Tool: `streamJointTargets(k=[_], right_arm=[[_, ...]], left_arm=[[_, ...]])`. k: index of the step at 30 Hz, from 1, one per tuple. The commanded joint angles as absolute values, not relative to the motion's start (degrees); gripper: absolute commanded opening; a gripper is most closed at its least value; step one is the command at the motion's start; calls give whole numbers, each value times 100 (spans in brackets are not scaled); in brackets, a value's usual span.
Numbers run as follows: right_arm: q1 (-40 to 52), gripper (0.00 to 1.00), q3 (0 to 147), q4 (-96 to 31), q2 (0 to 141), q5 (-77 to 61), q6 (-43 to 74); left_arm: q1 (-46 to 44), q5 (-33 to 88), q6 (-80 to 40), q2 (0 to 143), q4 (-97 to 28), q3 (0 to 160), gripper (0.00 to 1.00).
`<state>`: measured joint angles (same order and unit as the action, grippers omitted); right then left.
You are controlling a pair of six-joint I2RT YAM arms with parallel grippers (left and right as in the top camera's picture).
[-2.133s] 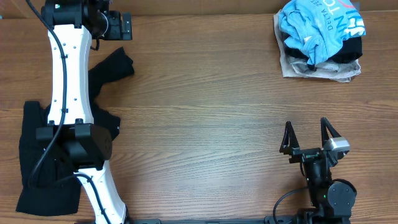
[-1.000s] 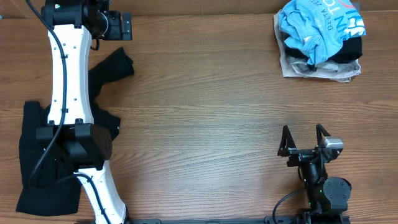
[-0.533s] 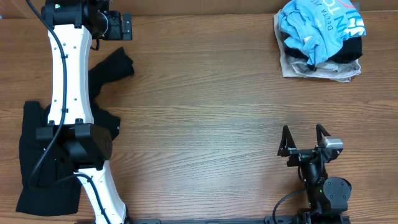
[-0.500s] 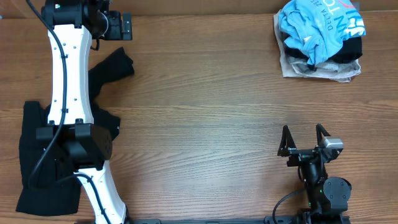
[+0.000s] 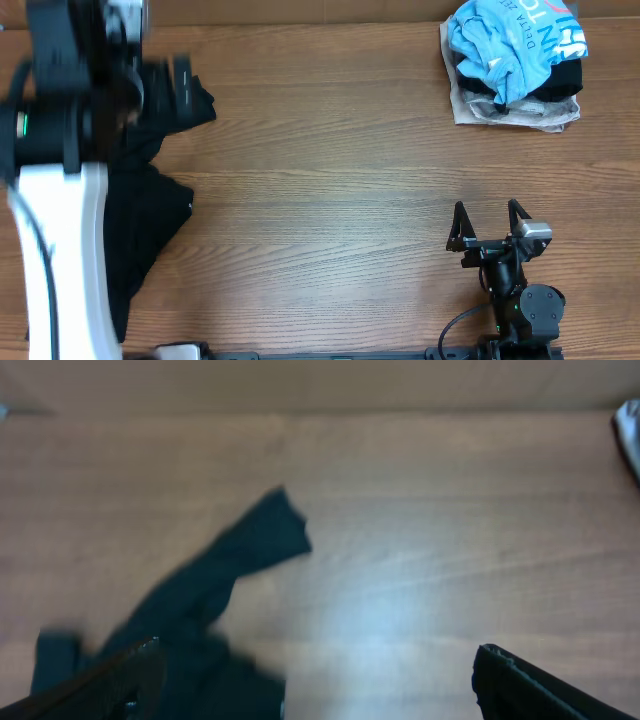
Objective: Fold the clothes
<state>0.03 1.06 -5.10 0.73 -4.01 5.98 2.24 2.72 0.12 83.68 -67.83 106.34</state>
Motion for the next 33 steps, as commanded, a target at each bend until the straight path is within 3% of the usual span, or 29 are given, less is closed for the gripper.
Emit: streamJointTargets(k=[1, 11, 15, 24, 33], right_arm=[[27, 100, 47, -462, 16, -322, 604], [27, 100, 47, -462, 16, -322, 604], [27, 100, 47, -462, 16, -322, 604], [25, 100, 47, -462, 16, -322, 604], [27, 100, 47, -462, 16, -322, 604]], left_arm=[[196, -23, 21, 7599, -6309, 9220, 100], [193, 1127, -93, 4270, -1076, 3789, 100], [189, 1129, -314, 3015, -30, 2123, 100], [191, 1103, -349, 864, 167, 438, 100], [198, 1083, -342, 200, -366, 27, 100]])
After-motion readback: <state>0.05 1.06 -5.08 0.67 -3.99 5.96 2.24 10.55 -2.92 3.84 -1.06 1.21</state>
